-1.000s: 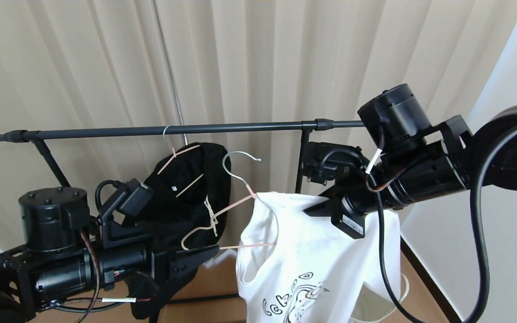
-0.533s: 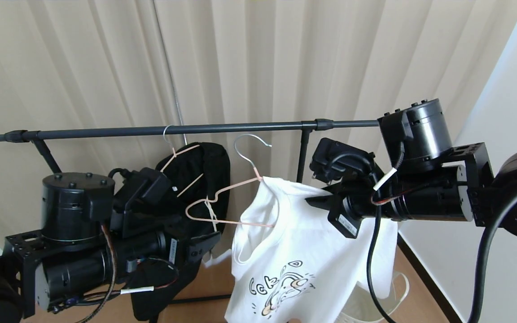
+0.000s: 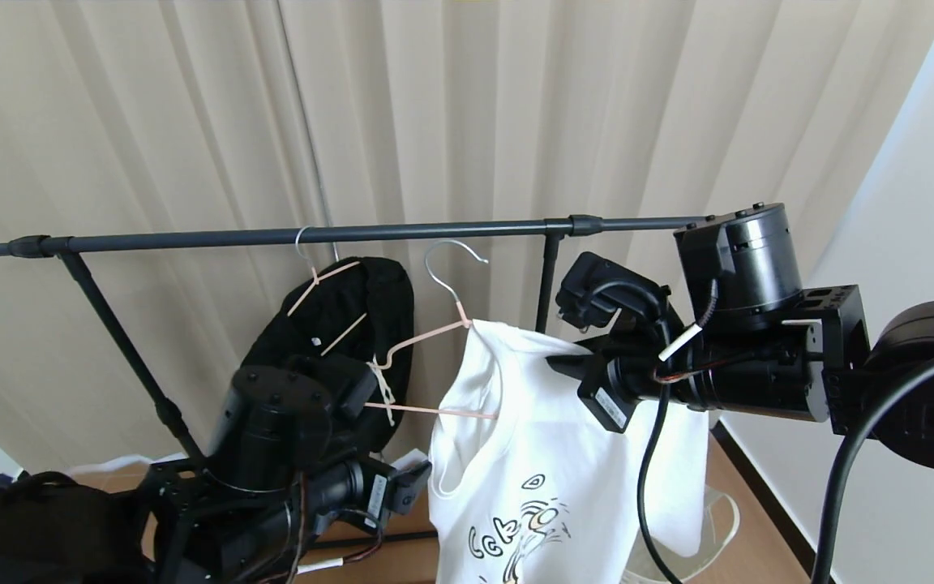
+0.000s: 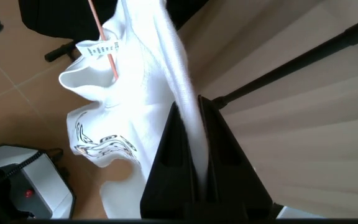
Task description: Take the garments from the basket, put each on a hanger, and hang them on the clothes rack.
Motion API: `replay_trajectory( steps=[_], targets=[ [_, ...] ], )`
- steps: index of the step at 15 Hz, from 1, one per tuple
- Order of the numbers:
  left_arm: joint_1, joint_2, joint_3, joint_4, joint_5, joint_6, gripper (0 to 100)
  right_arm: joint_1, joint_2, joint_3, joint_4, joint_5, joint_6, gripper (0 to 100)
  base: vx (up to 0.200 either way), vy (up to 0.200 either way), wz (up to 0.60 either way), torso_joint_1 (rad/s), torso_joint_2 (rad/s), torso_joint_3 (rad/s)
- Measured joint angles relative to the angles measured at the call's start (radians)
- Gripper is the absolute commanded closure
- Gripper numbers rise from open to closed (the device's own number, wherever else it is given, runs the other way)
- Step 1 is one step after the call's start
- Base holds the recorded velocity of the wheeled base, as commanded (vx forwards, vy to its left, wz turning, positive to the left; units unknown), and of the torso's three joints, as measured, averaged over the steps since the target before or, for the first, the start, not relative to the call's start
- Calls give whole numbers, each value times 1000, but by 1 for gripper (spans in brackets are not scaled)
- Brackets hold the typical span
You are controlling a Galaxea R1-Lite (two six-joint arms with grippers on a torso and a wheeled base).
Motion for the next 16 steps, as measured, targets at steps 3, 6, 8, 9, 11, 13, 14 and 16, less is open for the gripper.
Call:
replay_trajectory(
  steps=[3, 6, 8, 9, 11, 13, 14, 16],
  targets=[
    [-51, 103, -62, -2, 137, -103, 0, 6, 1, 1, -1, -17, 43, 100, 0, 0, 0, 0, 0, 0],
    [-66, 170, -89, -78, 188, -143, 0, 8, -2, 1, -1, -22, 58, 100, 0, 0, 0, 0, 0, 0],
    [-69, 204, -89, -148, 213, -144, 0, 8, -4, 1, -2, -22, 59, 100, 0, 0, 0, 0, 0, 0],
    [-69, 220, -89, -165, 222, -143, 0, 8, -5, -1, -4, -23, 60, 100, 0, 0, 0, 0, 0, 0],
    [-70, 250, -89, -180, 239, -141, 0, 8, -5, -1, -35, -24, 74, 100, 0, 0, 0, 0, 0, 0],
    [-70, 273, -91, -188, 262, -141, 0, 8, -5, 0, -51, -26, 90, 100, 0, 0, 0, 0, 0, 0],
    [-71, 285, -91, -212, 264, -140, 0, 8, -5, 2, -51, -26, 92, 100, 0, 0, 0, 0, 0, 0],
    [-69, 305, -93, -258, 265, -138, 0, 8, -6, 5, -53, -25, 92, 100, 0, 0, 0, 0, 0, 0]
  ],
)
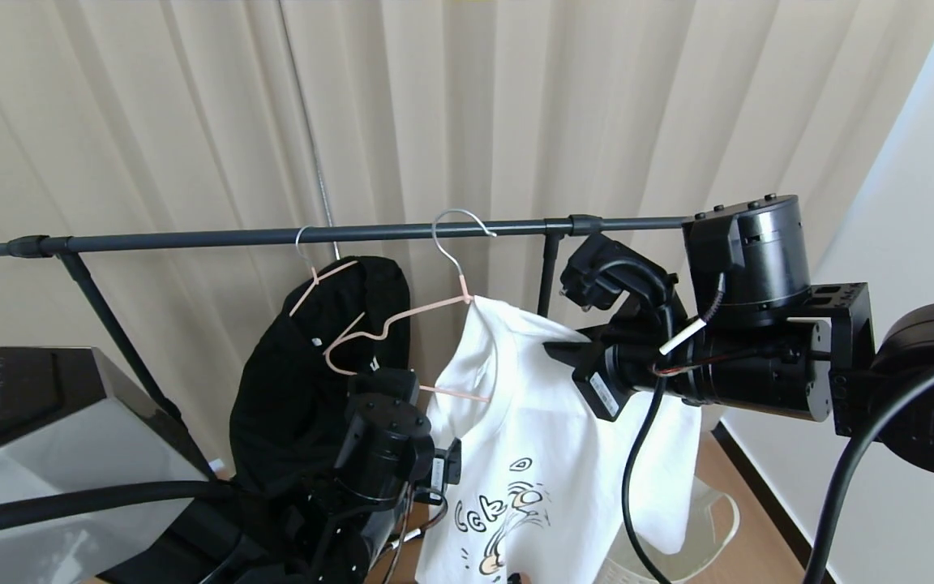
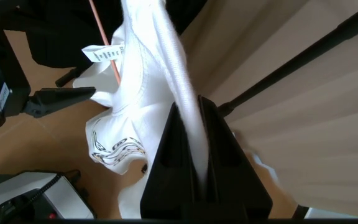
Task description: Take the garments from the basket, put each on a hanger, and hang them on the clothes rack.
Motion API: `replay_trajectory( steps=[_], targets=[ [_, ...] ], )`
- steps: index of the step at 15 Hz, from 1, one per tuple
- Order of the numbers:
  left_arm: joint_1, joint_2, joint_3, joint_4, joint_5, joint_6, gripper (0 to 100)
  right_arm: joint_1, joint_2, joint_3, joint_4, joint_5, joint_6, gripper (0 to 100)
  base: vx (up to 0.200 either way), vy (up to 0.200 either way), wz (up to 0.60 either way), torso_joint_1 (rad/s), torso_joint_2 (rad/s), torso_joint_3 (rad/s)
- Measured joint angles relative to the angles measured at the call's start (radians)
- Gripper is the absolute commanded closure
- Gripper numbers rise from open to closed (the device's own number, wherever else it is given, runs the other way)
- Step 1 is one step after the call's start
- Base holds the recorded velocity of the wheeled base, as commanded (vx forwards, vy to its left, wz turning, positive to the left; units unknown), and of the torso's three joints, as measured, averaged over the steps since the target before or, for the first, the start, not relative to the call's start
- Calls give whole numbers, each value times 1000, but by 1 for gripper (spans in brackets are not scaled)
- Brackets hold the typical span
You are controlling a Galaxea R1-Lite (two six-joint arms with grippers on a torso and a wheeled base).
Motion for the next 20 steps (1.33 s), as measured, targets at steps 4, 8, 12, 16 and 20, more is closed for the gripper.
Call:
replay_trajectory(
  steps=[4, 8, 12, 16, 20],
  targets=[
    [11, 14, 4, -66, 2, 15, 0, 0, 0, 13, -12, 2, 0, 100, 0, 0, 0, 0, 0, 0],
    [18, 31, 11, -68, 12, 19, 0, 0, -4, 14, -21, 2, 0, 100, 0, 0, 0, 0, 0, 0],
    [28, 51, 15, -81, 15, 20, 100, 0, -25, 24, -21, 6, 1, 100, 0, 0, 0, 0, 0, 0],
    [37, 46, 76, -193, 14, 61, 100, -18, -36, 43, -21, 5, 4, 100, 0, 0, 0, 0, 0, 0],
    [86, 27, 133, -319, 15, 138, 100, -43, -44, 74, -43, 9, 6, 100, 0, 0, 0, 0, 0, 0]
  ],
)
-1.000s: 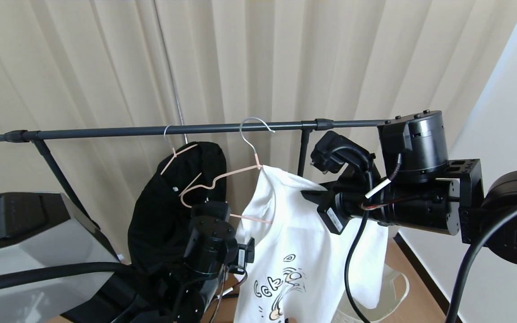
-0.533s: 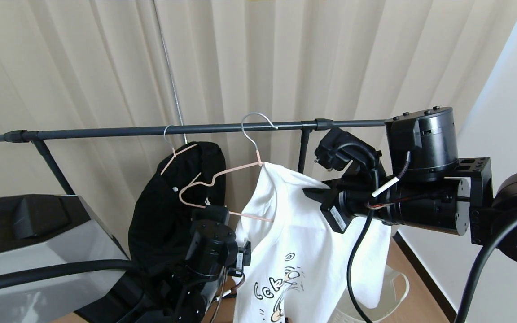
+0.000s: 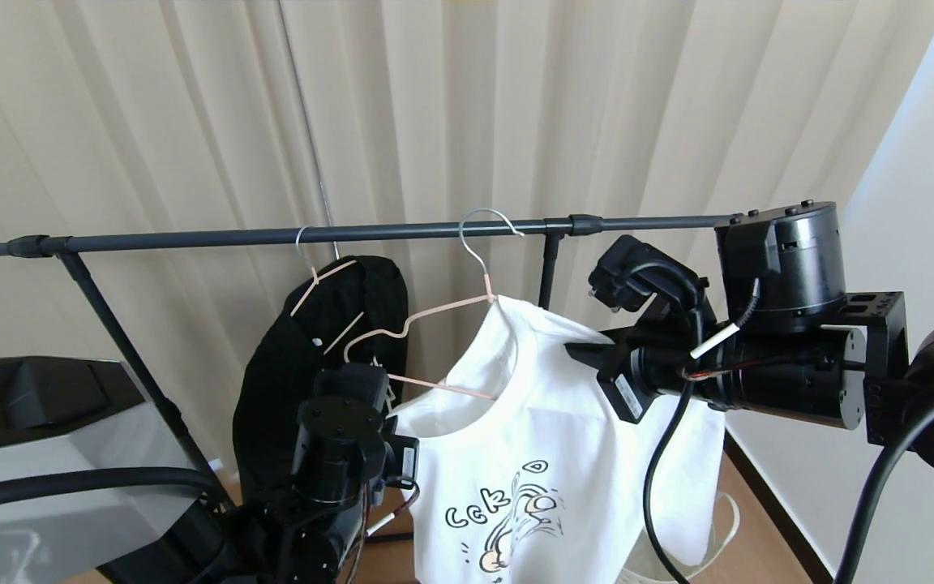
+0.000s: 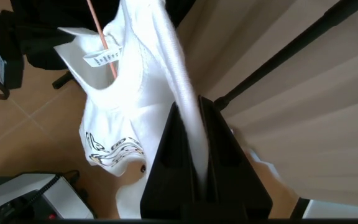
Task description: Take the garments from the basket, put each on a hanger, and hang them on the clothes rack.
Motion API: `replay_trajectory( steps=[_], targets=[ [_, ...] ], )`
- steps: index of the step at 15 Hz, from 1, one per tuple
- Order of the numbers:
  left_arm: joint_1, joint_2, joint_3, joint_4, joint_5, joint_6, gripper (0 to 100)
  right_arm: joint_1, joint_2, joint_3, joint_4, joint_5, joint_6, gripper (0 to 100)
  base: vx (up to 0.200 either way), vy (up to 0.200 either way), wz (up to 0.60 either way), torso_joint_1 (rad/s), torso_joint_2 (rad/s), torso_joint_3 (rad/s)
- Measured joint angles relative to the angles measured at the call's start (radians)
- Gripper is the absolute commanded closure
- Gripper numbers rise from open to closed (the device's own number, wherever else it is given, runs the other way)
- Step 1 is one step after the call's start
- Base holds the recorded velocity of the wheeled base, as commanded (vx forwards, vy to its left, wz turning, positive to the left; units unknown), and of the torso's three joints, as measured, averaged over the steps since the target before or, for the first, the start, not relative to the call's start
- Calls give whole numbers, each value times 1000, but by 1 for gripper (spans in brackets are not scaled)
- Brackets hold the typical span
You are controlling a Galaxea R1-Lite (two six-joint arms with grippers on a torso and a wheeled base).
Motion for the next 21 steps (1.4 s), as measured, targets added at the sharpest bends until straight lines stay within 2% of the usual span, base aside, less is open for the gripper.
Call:
replay_trajectory(
  steps=[4, 8, 15, 21],
  targets=[
    [41, -12, 4, -5, 0, 3, 100, -17, -11, 81, -122, 24, 1, 100, 0, 0, 0, 0, 0, 0],
    [83, -21, 3, -6, 0, 4, 100, -42, -23, 130, -139, 56, 13, 100, 0, 0, 0, 0, 0, 0],
    [178, -41, -16, -7, -4, 27, 100, -74, -43, 202, -192, 62, 10, 100, 0, 0, 0, 0, 0, 0],
    [207, -55, -62, -5, -9, 58, 100, -76, -56, 242, -197, 61, -22, 100, 0, 0, 0, 0, 0, 0]
  ],
)
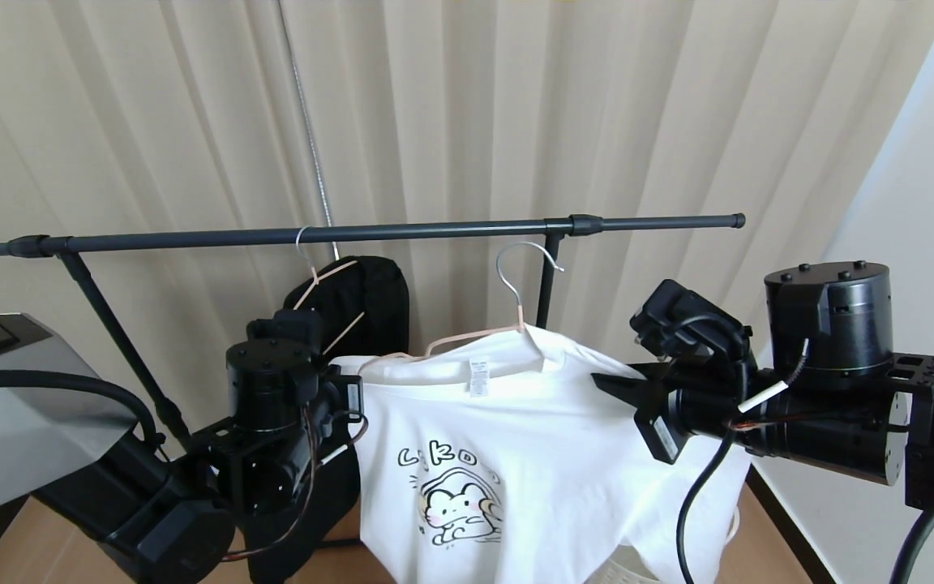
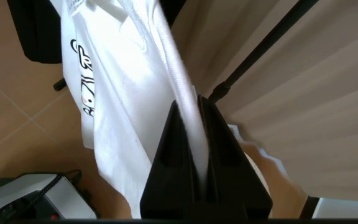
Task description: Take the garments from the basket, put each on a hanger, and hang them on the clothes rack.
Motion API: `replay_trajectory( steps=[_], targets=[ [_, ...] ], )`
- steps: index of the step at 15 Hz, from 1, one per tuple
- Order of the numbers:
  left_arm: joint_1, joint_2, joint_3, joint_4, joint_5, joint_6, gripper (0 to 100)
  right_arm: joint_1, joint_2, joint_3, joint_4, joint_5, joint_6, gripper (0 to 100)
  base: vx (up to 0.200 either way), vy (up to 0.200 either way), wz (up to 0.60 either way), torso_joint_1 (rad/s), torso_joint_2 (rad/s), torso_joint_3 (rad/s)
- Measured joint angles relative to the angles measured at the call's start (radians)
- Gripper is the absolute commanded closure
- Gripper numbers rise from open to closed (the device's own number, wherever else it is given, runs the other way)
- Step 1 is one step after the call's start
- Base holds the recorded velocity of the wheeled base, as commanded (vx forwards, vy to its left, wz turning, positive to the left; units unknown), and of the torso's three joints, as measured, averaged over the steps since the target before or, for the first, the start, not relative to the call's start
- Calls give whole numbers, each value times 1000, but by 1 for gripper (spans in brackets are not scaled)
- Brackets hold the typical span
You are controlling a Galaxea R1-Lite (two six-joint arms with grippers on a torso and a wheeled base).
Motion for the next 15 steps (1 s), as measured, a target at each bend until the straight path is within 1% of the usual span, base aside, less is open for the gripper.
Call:
replay_trajectory(
  steps=[4, 8, 10, 11, 15],
  targets=[
    [-15, -34, -32, 1, 0, 74, 100, 0, 0, 9, 0, -3, -7, 100, 0, 0, 0, 0, 0, 0],
    [-63, -75, -32, 1, -1, 130, 100, 0, 5, 2, -2, -10, -7, 100, 0, 0, 0, 0, 0, 0],
    [-102, -96, -26, 3, -1, 177, 100, 0, 10, -4, -10, -10, -6, 100, 0, 0, 0, 0, 0, 0],
    [-121, -105, -24, 3, -1, 197, 100, 0, 14, -4, -35, -11, -6, 100, 0, 0, 0, 0, 0, 0],
    [-183, -121, -26, 8, -2, 210, 100, 0, 47, 0, -97, -18, 1, 100, 0, 0, 0, 0, 0, 0]
  ],
)
